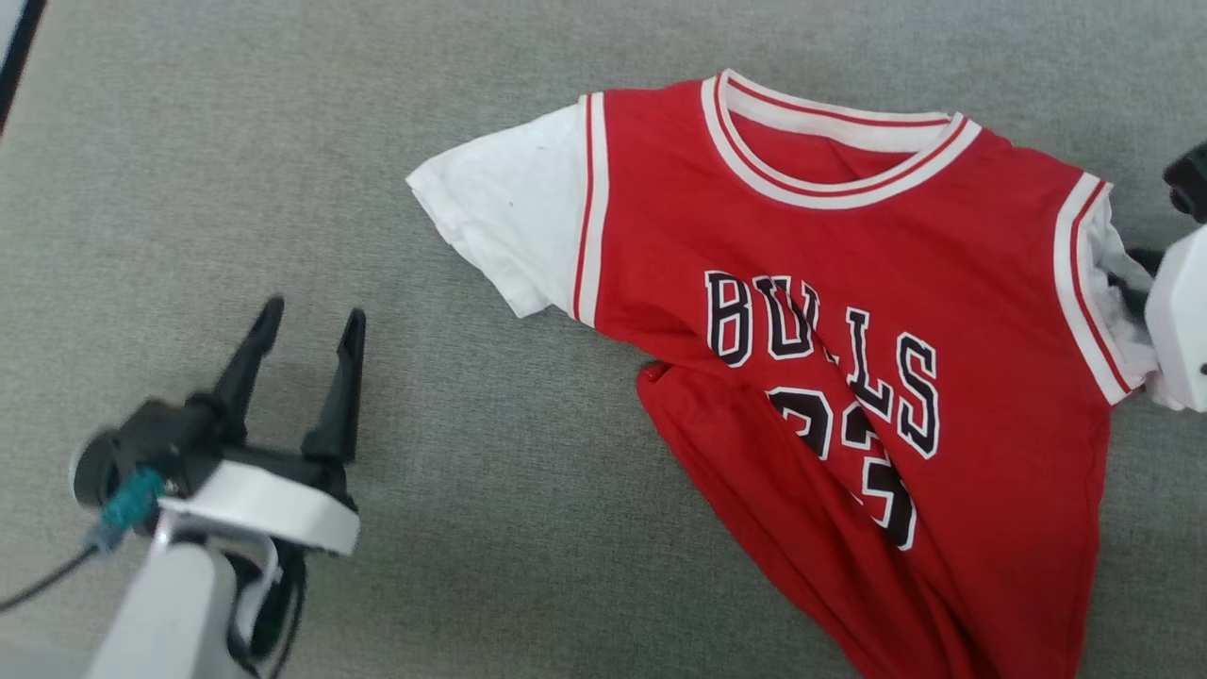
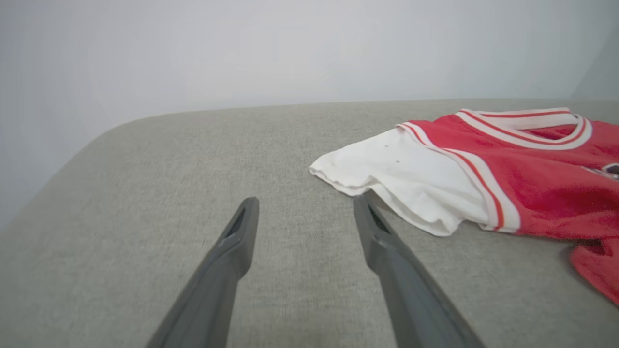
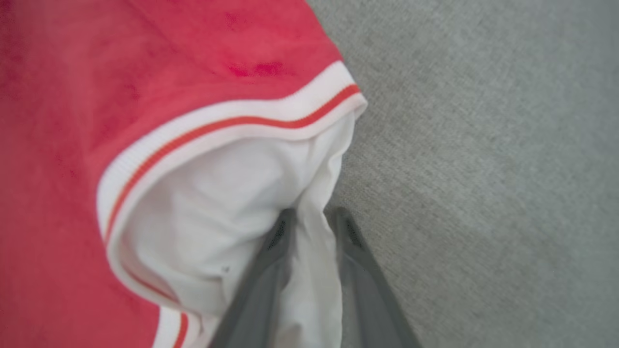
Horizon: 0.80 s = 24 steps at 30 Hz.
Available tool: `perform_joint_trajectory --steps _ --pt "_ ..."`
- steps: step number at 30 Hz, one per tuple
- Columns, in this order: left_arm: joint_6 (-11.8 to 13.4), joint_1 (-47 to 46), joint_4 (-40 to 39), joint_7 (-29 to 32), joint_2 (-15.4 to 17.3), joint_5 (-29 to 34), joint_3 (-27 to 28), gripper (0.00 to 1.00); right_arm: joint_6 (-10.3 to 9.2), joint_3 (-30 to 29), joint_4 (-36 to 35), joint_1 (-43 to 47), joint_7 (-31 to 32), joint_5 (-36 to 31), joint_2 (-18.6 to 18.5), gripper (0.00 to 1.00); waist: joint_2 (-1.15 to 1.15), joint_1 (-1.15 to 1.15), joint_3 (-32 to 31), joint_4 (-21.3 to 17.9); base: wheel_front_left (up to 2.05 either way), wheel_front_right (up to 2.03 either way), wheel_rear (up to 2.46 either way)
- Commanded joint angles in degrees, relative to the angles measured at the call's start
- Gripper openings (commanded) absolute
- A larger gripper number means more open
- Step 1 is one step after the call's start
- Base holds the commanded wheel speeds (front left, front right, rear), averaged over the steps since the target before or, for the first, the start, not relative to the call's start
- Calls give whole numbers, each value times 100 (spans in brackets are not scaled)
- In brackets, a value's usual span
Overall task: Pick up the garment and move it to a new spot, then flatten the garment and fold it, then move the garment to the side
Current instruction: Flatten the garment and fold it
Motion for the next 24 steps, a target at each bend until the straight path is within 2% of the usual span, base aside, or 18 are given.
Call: perform_joint_trajectory --steps 1,7,12,16,21,24 --pt "-17 -145 18 -31 71 48 -10 100 -4 190 192 173 76 -13 95 0 0 0 40 -40 0 0 0" --pt "-105 -979 175 -32 612 70 -199 100 -25 350 323 -140 -60 65 129 0 0 0 183 -173 0 0 0" --pt "-109 -2113 430 267 1399 -482 -1244 100 -29 488 254 -425 -192 6 151 0 0 0 359 -320 0 0 0" --pt "-105 -3085 703 860 1902 -1567 -2300 100 -26 566 139 -625 -323 -21 238 0 0 0 515 -474 0 0 0" --pt "-98 -4061 962 2127 2380 -3254 -3528 100 -25 721 32 -762 -371 -85 304 0 0 0 680 -645 0 0 0" --pt "-98 -4507 982 2645 2679 -3798 -4227 100 -25 794 3 -866 -372 -115 362 0 0 0 759 -737 0 0 0"
